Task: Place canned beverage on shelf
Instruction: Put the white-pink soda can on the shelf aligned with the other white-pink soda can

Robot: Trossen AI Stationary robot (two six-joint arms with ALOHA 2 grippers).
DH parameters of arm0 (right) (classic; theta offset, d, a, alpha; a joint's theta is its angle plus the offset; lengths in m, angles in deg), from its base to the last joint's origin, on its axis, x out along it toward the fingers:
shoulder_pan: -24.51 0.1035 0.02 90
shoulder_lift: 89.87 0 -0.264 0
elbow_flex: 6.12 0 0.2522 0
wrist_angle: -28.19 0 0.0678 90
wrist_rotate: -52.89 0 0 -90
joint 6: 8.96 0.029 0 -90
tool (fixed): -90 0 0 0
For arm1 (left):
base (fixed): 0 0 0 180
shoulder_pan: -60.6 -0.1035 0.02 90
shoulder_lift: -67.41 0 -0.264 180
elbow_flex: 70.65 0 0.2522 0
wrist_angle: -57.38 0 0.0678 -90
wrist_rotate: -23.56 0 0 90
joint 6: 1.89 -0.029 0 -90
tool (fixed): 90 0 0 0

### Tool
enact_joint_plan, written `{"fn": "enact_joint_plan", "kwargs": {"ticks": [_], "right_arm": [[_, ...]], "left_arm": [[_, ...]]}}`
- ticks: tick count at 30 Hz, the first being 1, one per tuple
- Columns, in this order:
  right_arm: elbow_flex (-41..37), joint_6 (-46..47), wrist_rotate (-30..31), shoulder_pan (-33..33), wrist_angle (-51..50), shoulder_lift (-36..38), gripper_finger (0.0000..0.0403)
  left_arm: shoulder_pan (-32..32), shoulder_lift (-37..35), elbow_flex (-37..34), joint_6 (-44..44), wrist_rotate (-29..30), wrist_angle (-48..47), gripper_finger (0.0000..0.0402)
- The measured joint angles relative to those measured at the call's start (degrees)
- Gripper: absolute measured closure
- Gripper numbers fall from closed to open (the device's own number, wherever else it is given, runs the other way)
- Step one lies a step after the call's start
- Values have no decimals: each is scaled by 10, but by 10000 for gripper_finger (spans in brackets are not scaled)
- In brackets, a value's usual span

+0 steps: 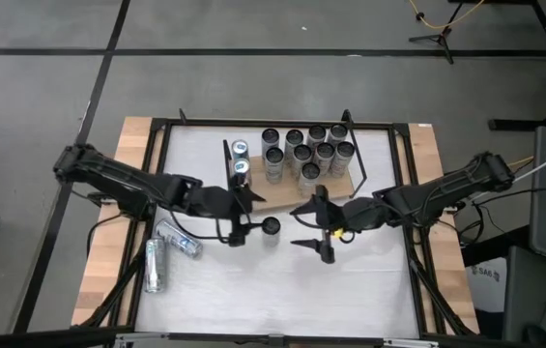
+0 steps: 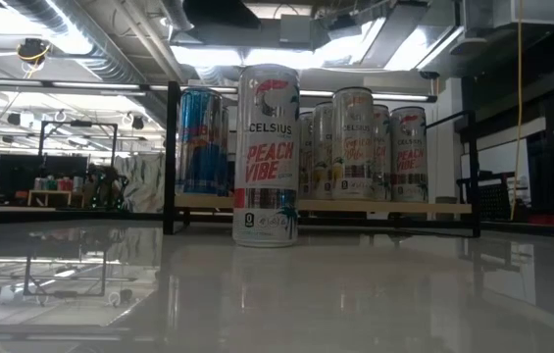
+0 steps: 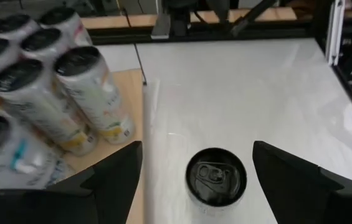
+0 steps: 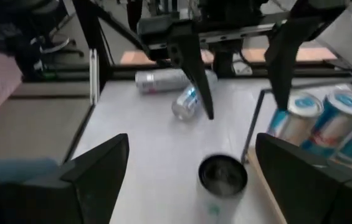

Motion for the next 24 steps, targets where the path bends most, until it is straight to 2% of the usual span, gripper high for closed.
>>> {"fn": "enact_joint_plan", "kwargs": {"ticks": [14,24], "right_arm": [[0,2,-95,-75,105,-90,59],[0,-32,-106,-90,116,-147,59]], "left_arm": [[2,-156,0,5,0,-122,105],[2,-174,0,6,0,-128,105]]}}
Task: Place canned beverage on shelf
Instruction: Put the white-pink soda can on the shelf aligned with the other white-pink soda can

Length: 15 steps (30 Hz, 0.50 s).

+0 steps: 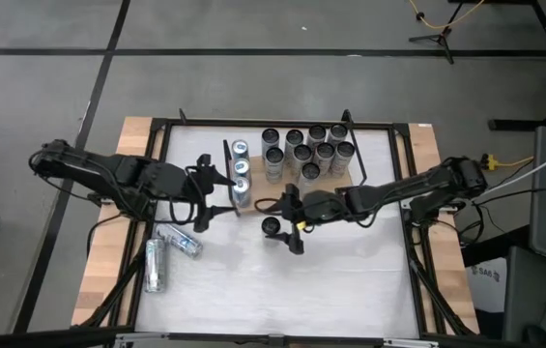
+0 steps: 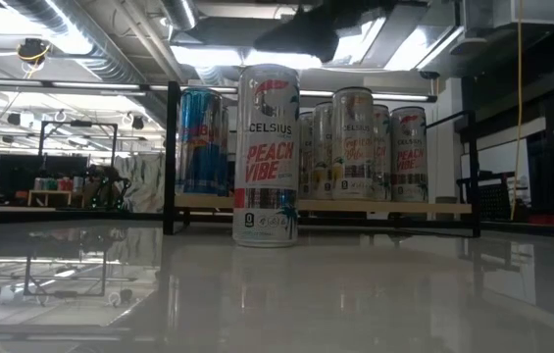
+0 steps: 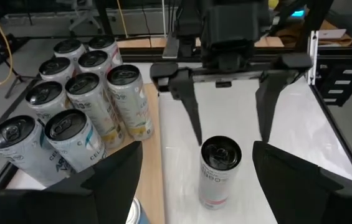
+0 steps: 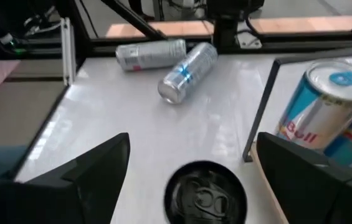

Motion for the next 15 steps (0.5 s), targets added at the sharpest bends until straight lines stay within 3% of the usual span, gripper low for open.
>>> {"fn": "enact_joint_plan", "kwargs": {"ticks": [15], "right_arm": [[0,-16,1,-7,-6,-42,59]], "left_arm": [[0,3,0,0,0,-4,105]]}}
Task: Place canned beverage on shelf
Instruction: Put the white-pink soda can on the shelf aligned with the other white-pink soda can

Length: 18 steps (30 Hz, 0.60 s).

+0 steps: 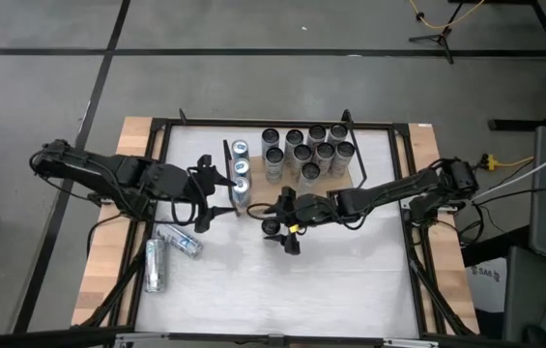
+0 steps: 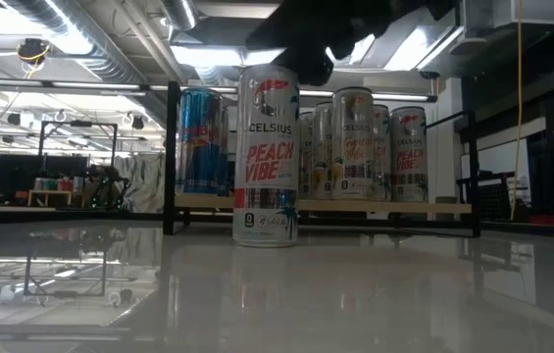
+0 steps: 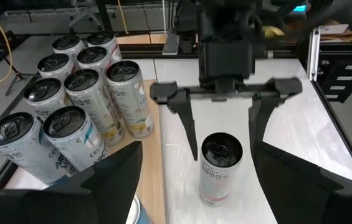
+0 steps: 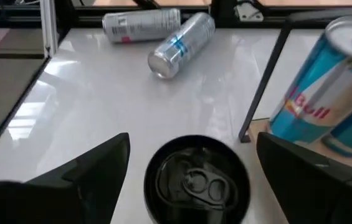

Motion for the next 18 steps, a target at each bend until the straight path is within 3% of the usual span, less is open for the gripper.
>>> {"fn": "enact_joint_plan", "kwargs": {"ticks": [13,18], "right_arm": [[0,0,0,0,-5,-30,61],[0,0,0,0,-9,-30,96]], "left_arm": [[0,0,0,0,-1,-2,105],[0,0,0,0,-1,-3,105]]}}
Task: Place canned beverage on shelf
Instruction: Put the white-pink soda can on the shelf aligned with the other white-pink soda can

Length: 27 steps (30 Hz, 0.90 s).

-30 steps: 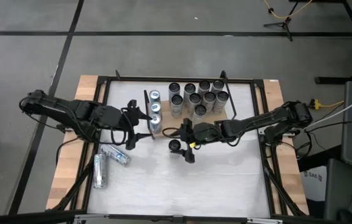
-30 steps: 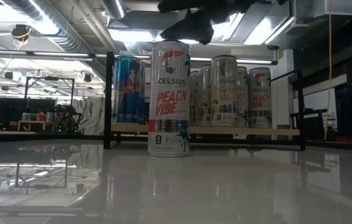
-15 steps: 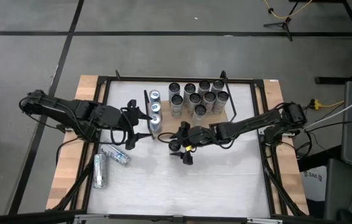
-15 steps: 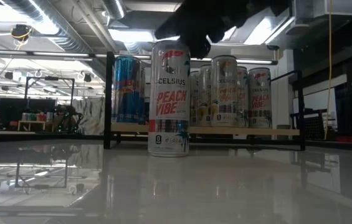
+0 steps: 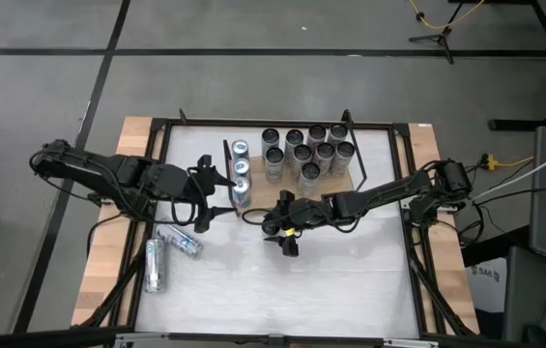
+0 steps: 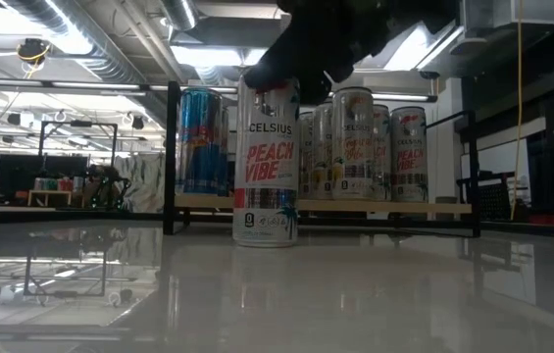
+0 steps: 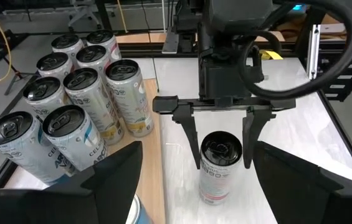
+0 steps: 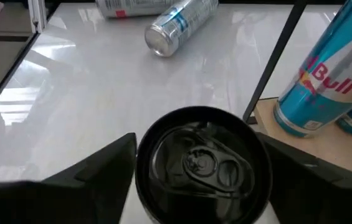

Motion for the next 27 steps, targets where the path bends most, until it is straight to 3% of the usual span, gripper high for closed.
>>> {"fn": "enact_joint_plan", "kwargs": {"ticks": [6,17,21,27], "right_arm": [[0,0,-11,0,0,1,159],[-1,18,-57,15,-114,86,157],[-1,22,-43,34,-194,153,155],[-1,40,32,71,-309,256,153]], "left_arm": [[0,0,0,0,0,-1,105],[0,0,0,26,0,-10,105],[1,0,0,26,0,-13,105],[1,0,0,26,0,-12,105]]}}
